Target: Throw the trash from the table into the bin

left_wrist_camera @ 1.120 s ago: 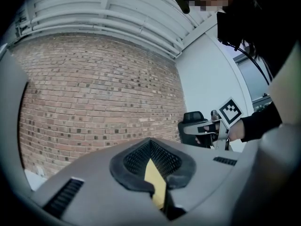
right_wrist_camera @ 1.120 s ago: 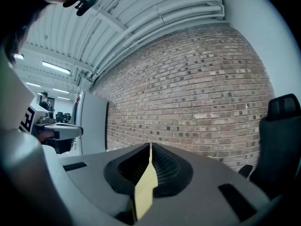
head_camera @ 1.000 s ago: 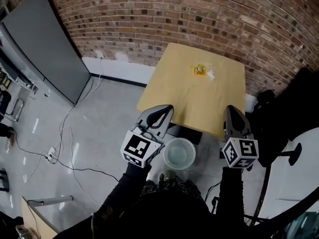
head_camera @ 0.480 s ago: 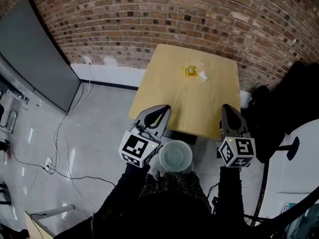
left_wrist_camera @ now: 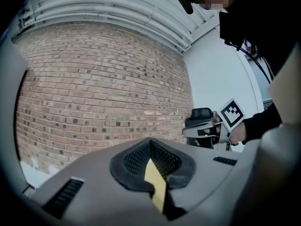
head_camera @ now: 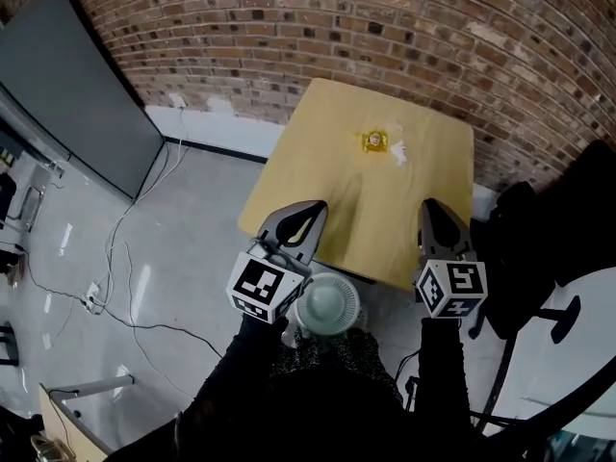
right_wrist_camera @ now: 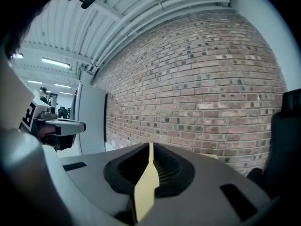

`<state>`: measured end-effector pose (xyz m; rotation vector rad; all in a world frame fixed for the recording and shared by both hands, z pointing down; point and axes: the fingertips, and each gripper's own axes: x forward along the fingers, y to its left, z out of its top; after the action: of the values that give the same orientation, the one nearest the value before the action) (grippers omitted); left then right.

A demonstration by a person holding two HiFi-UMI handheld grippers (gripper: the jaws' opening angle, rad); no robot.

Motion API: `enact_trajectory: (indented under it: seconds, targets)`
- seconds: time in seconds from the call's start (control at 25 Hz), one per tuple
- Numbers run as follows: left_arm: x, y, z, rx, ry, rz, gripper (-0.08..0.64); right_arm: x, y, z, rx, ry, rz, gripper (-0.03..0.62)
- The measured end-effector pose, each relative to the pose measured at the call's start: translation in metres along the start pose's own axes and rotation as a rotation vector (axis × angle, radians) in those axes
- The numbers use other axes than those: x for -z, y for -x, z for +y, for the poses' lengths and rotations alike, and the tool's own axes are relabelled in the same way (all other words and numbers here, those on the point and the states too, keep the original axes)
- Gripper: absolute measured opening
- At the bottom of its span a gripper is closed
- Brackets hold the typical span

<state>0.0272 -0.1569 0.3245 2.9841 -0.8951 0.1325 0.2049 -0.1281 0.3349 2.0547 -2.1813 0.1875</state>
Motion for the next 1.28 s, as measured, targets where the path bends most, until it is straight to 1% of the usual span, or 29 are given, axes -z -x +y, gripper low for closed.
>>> enact_trajectory:
  seconds: [0.12, 0.2, 0.32, 0.44, 0.6, 0.72, 0.88, 1.0, 1.12, 1.28]
  targets:
    - [-0.002, -0.014, 0.008, -0.036, 0.014, 0.008, 0.0, 0.003, -0.024, -0.013, -0.025, 0.006, 0.018, 0.02]
    - [-0.005, -0.023, 0.013, -0.058, 0.015, 0.0, 0.0, 0.008, -0.039, -0.02, -0.048, 0.0, 0.035, 0.075]
    - [-0.001, -0.036, 0.018, -0.076, 0.022, 0.009, 0.0, 0.019, -0.062, -0.029, -0.076, -0.007, 0.064, 0.114]
    - [0.007, -0.046, 0.021, -0.086, 0.024, 0.028, 0.0, 0.031, -0.084, -0.039, -0.085, -0.018, 0.092, 0.155]
    - [0.023, -0.057, 0.026, -0.098, 0.033, 0.054, 0.0, 0.057, -0.115, -0.05, -0.102, 0.001, 0.162, 0.202]
    - [0.032, -0.064, 0.029, -0.106, 0.035, 0.076, 0.0, 0.074, -0.138, -0.06, -0.108, -0.006, 0.203, 0.215]
    - [0.036, -0.073, 0.035, -0.124, 0.038, 0.089, 0.0, 0.094, -0.168, -0.074, -0.096, -0.014, 0.253, 0.215]
    - [0.04, -0.078, 0.038, -0.125, 0.04, 0.098, 0.0, 0.107, -0.188, -0.083, -0.084, -0.041, 0.28, 0.215]
    - [0.049, -0.076, 0.04, -0.123, 0.06, 0.113, 0.0, 0.125, -0.204, -0.09, -0.075, -0.057, 0.32, 0.215]
    - [0.057, -0.076, 0.045, -0.139, 0.056, 0.137, 0.0, 0.144, -0.223, -0.095, -0.081, -0.091, 0.355, 0.215]
